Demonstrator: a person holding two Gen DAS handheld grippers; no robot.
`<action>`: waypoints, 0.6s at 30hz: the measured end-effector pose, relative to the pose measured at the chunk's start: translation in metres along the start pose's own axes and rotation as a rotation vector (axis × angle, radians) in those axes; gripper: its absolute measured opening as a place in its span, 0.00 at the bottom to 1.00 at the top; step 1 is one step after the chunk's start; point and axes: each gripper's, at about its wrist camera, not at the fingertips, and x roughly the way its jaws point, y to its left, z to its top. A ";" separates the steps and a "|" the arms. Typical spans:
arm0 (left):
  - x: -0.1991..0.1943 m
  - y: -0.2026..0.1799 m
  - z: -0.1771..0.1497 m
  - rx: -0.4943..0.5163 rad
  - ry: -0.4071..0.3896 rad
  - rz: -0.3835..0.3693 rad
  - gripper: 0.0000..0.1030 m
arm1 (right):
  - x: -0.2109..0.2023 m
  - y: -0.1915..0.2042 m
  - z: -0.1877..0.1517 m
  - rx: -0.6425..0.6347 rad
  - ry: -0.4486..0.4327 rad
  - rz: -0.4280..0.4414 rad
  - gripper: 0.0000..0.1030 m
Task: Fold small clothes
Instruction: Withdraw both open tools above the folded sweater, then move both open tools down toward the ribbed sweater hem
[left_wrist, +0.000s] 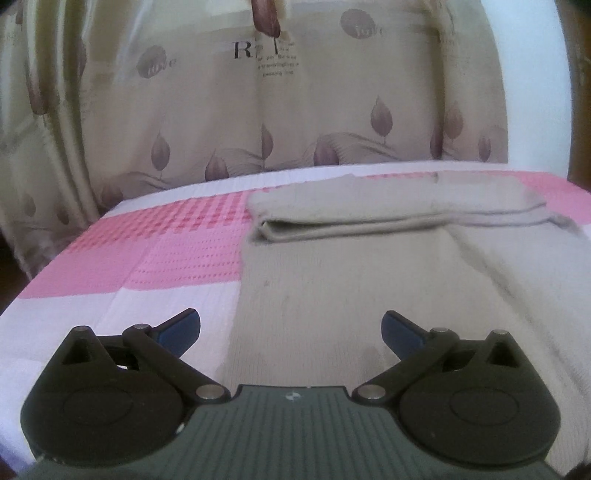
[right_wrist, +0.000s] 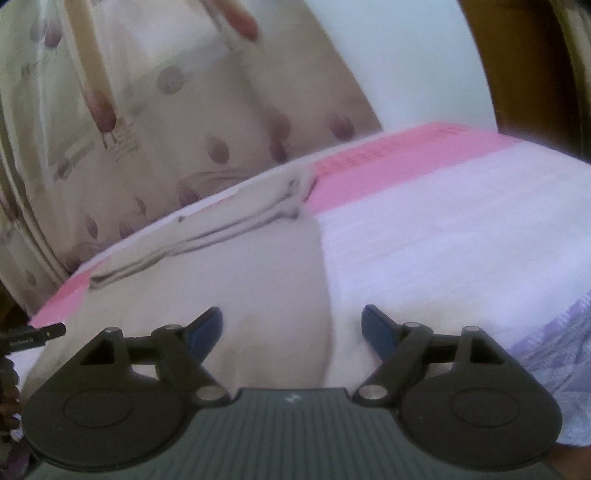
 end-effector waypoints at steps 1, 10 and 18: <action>-0.001 0.003 -0.002 -0.002 0.005 0.001 1.00 | 0.001 0.004 -0.001 -0.015 0.005 -0.006 0.83; -0.004 0.012 -0.013 -0.022 0.038 0.008 1.00 | 0.000 0.011 -0.007 -0.036 0.021 -0.038 0.84; -0.008 0.014 -0.023 -0.027 0.051 -0.011 1.00 | -0.001 0.011 -0.007 -0.027 0.020 -0.038 0.84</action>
